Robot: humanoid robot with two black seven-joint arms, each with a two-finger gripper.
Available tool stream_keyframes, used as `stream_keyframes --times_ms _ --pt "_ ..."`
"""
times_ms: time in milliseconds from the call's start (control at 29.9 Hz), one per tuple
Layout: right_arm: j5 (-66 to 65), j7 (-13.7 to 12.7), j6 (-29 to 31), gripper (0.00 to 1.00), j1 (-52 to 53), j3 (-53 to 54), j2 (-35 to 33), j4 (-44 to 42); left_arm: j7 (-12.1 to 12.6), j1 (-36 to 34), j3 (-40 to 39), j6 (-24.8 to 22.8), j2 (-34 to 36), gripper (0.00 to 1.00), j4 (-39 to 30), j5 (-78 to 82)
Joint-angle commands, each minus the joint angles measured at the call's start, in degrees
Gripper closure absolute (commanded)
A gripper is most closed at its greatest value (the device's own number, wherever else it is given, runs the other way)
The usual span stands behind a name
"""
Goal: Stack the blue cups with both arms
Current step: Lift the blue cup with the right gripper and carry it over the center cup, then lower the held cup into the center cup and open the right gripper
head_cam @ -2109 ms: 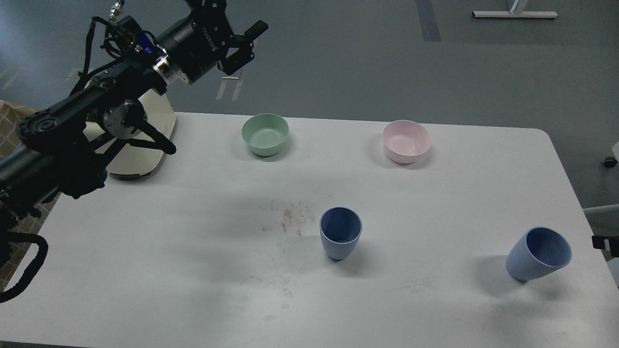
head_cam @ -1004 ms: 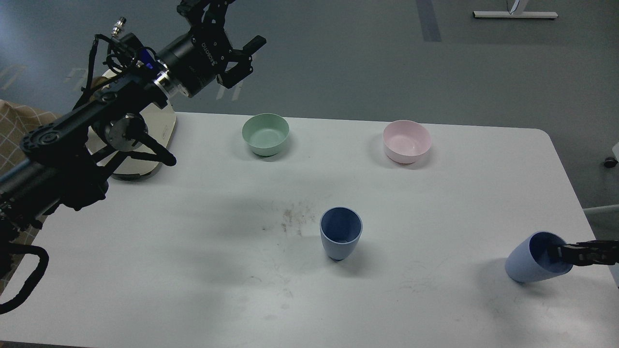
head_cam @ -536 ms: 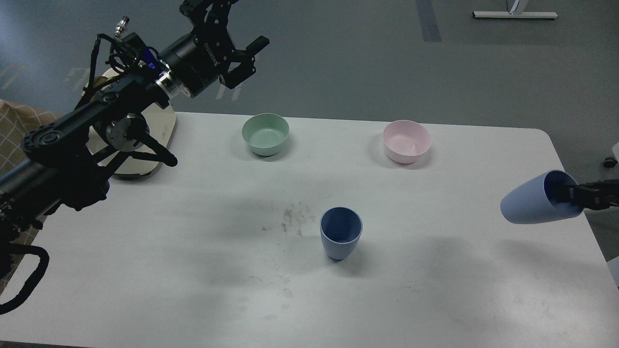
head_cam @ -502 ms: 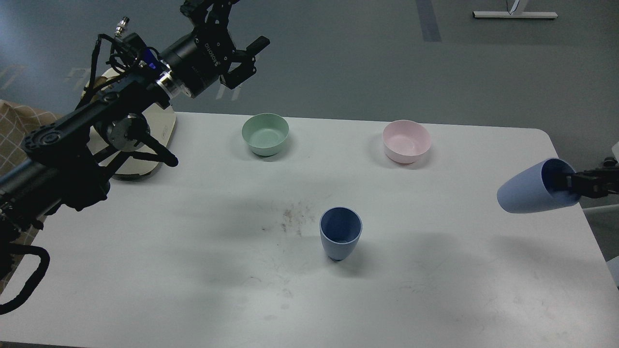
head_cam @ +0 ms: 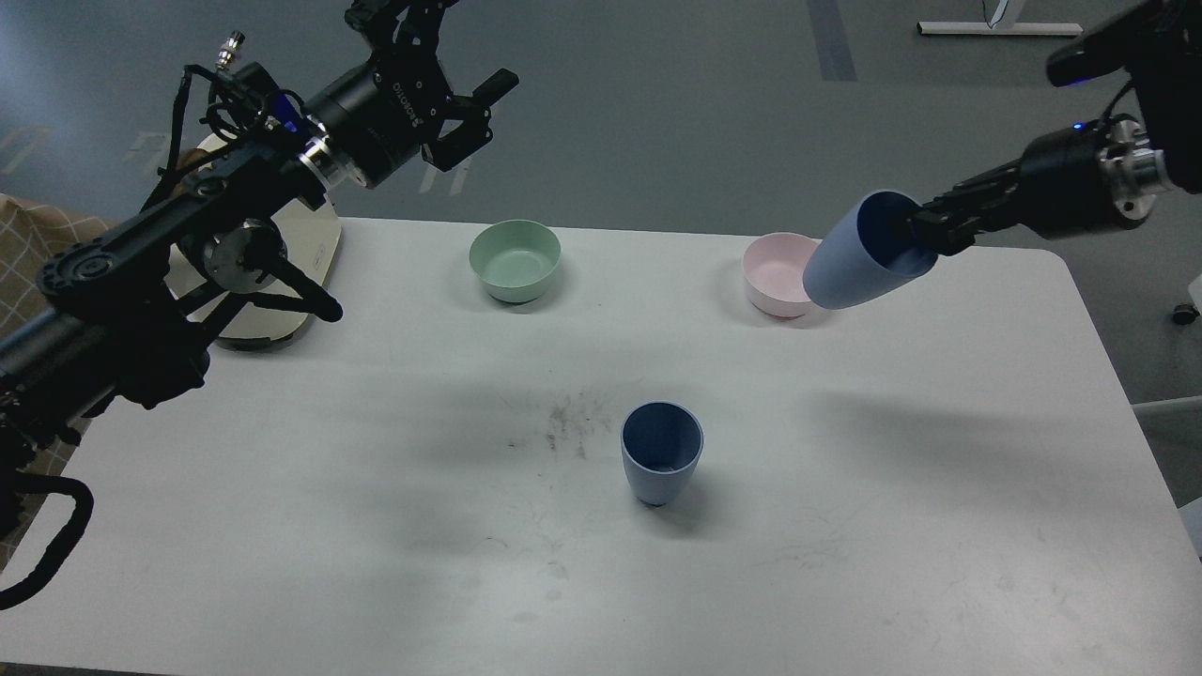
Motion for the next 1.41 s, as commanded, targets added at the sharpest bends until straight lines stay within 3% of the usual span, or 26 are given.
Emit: stream_keyframes --times_ms 0,234,502,1372 --pt "2.8 0.0 0.0 1.0 2.8 -3.4 5.4 1.4 0.0 0.0 0.0 0.1 -0.4 0.02 0.1 0.0" --pt "15.1 0.0 0.0 1.0 5.5 -6.5 16.3 1.4 0.0 0.0 0.0 -0.1 -0.3 0.02 0.1 0.0" --pt "15.5 0.0 0.0 1.0 5.4 -11.1 22.7 -0.2 0.0 0.0 -0.1 -0.2 0.1 0.02 0.0 0.0" --pt "15.8 0.0 0.0 1.0 5.5 -12.4 26.4 0.3 0.1 0.0 -0.8 -0.2 0.6 0.02 -0.1 0.0"
